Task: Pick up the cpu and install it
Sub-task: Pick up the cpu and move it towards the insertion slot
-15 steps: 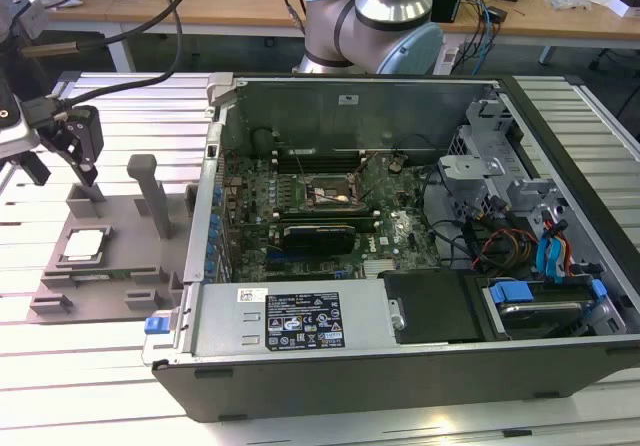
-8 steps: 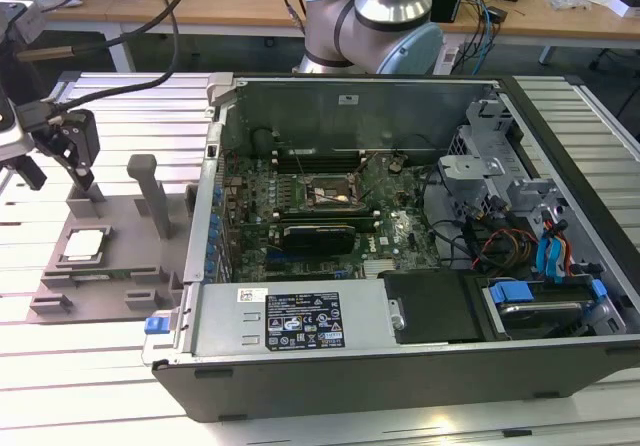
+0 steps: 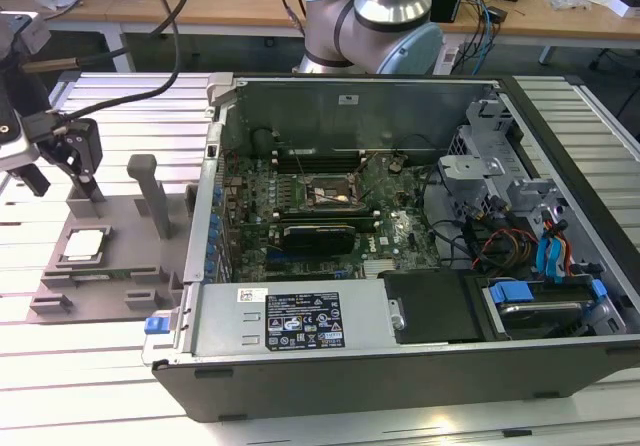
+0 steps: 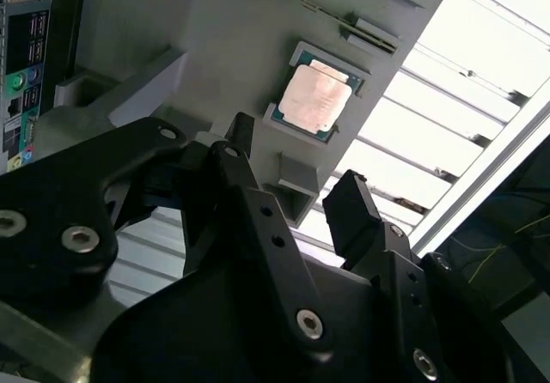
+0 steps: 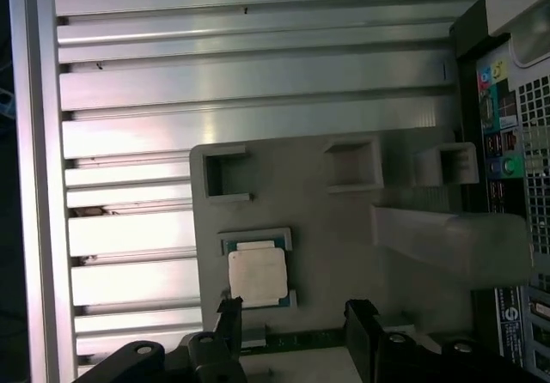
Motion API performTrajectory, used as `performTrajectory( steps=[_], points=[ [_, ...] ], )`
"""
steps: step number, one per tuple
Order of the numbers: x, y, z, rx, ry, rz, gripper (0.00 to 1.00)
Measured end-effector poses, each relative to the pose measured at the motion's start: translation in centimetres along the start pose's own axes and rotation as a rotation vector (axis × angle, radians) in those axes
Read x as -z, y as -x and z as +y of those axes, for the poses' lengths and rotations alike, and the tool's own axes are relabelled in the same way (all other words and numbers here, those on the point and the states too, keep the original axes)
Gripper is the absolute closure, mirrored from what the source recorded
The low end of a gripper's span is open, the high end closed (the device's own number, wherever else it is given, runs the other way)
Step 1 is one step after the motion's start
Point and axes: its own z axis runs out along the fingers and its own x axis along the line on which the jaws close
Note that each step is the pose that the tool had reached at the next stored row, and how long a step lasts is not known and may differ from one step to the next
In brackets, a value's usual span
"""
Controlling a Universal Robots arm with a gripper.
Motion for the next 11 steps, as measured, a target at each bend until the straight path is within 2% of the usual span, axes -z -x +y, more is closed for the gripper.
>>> performTrajectory(
  steps=[11],
  points=[
    [-1.53,-0.04,-0.05,0.0,0.0,0.0,0.4]
  ],
)
